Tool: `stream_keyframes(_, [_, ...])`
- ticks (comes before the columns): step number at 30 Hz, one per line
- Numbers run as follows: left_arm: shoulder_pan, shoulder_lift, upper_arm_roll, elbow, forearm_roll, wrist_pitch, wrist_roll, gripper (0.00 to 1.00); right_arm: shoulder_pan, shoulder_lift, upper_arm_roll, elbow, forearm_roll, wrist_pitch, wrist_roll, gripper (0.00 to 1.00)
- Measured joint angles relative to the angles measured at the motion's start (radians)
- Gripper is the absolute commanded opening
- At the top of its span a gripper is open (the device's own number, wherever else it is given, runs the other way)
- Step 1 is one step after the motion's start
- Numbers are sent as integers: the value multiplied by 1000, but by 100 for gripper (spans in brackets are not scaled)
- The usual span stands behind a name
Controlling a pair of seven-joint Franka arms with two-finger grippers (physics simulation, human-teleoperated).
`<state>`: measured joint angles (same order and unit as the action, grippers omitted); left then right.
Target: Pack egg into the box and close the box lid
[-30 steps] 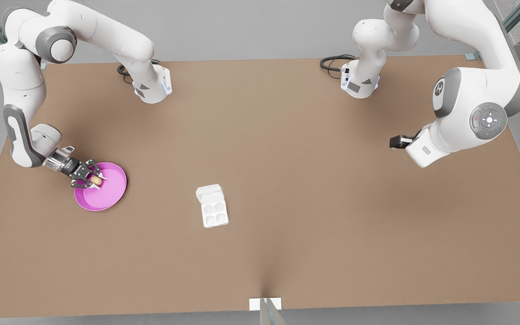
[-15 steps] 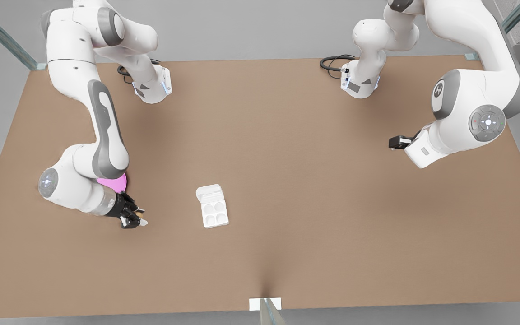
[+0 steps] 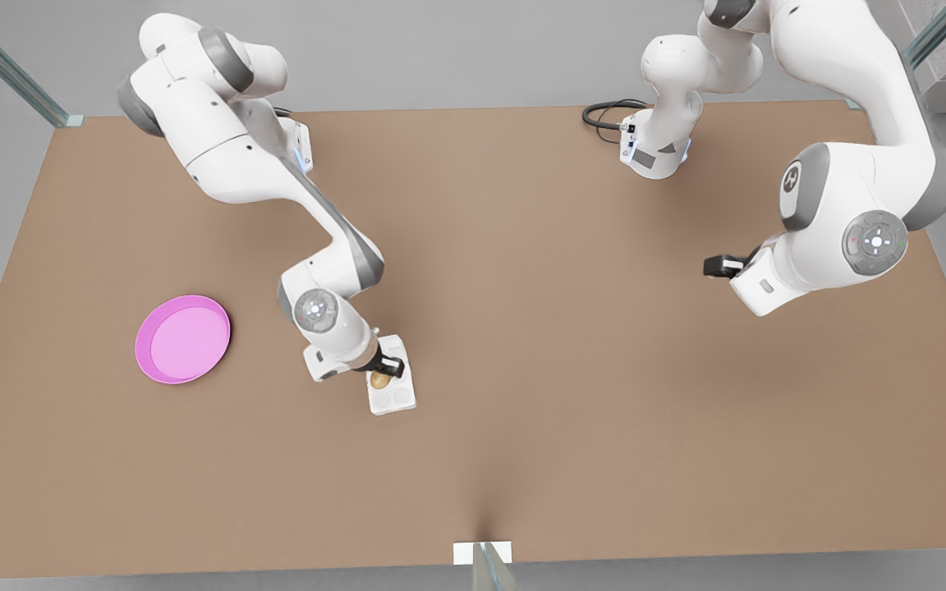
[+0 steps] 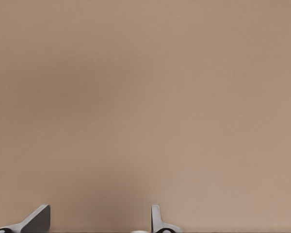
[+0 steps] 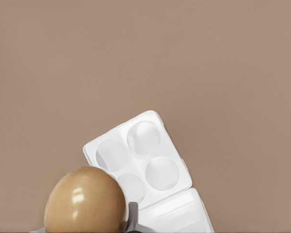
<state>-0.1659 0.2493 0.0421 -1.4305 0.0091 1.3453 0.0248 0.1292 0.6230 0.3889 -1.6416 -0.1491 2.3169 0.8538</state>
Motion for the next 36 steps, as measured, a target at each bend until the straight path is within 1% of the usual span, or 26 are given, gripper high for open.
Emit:
stream_keyframes(8, [2, 12, 4, -3, 3, -17, 0, 100, -24, 88, -3, -16, -16, 51, -154, 21])
stream_keyframes(9, [2, 12, 4, -2, 4, -17, 0, 100, -26, 96, -3, -16, -15, 50, -165, 100])
stream_keyframes(14, [2, 12, 4, 1, 4, -17, 0, 100, -37, 85, -1, -16, 39, 55, -217, 100])
stream_keyframes(16, [2, 8, 4, 2, 4, -19, -2, 100, -55, 43, -2, -17, 68, -19, -284, 100])
stream_keyframes(17, [2, 3, 4, 4, 4, -23, -2, 100, -79, 11, -12, -20, 85, -89, -381, 100])
stream_keyframes(18, [2, 3, 4, 4, 5, -23, -2, 100, -104, -28, -20, -59, 93, -123, -449, 100])
stream_keyframes(19, [2, 1, 4, 4, 4, -31, -3, 100, -120, -72, -48, -101, 100, -158, -538, 100])
stream_keyframes(21, [1, 1, 2, 30, 3, -76, -2, 100, -118, -97, -108, -110, 102, -279, -647, 100])
stream_keyframes(22, [11, -2, -25, 42, 1, -98, -4, 100, -117, -123, -155, -110, 102, -324, -714, 100])
stream_keyframes(23, [-4, -4, -87, 60, -2, -124, -5, 100, -108, -147, -219, -105, 107, -361, -827, 100])
stream_keyframes(24, [-15, -7, -100, 68, -4, -126, -5, 100, -106, -154, -248, -96, 109, -384, -831, 100])
stream_keyframes(25, [5, -10, -98, 69, -6, -126, -4, 100, -105, -169, -275, -71, 115, -399, -831, 100])
stream_keyframes(26, [3, -12, -114, 69, -10, -125, -7, 100, -101, -202, -288, -62, 141, -408, -828, 100])
stream_keyframes(27, [-30, -37, -115, 44, -18, -107, -30, 100, -102, -248, -291, -32, 143, -426, -827, 100])
stream_keyframes(28, [-69, -44, -113, 39, -24, -107, -35, 100, -93, -256, -292, 35, 148, -421, -831, 100])
stream_keyframes(29, [-103, -33, -106, 38, -25, -106, -66, 99, -93, -300, -293, 85, 146, -426, -839, 100])
stream_keyframes(30, [-219, 7, -106, 39, -21, -80, -212, 85, -108, -361, -295, 97, 141, -429, -845, 100])
stream_keyframes(31, [-342, 71, -118, 58, -21, -12, -427, 62, -105, -383, -323, 98, 131, -463, -844, 100])
stream_keyframes(32, [-365, 128, -167, 90, -31, 46, -483, 38, -117, -449, -352, 98, 133, -576, -839, 100])
stream_keyframes(33, [-407, 191, -210, 93, -50, 142, -509, 26, -109, -487, -383, 74, 132, -607, -840, 100])
stream_keyframes(34, [-494, 284, -213, 150, -66, 211, -541, 21, -137, -487, -381, 71, 134, -610, -840, 100])
stream_keyframes(35, [-558, 348, -212, 217, -76, 235, -608, 21, -164, -483, -370, 72, 135, -626, -840, 100])
stream_keyframes(36, [-606, 414, -217, 242, -85, 365, -719, 21, -182, -478, -341, 74, 135, -627, -839, 100])
